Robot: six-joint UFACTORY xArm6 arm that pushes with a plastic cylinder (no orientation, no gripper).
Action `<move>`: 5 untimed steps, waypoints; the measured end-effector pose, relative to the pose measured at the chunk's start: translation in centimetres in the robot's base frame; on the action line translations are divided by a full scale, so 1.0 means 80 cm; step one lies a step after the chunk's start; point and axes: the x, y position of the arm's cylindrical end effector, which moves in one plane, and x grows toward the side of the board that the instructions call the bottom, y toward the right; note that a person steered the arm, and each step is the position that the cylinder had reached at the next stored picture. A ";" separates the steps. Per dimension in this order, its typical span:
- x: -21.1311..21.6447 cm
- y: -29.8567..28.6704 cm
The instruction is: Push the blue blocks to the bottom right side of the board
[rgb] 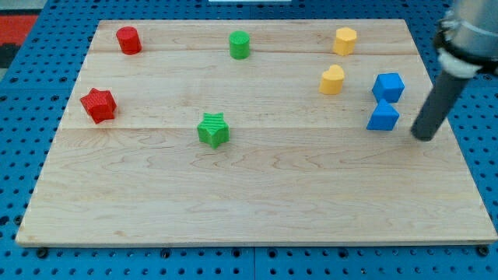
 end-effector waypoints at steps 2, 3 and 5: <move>-0.145 -0.014; -0.140 -0.043; -0.140 -0.047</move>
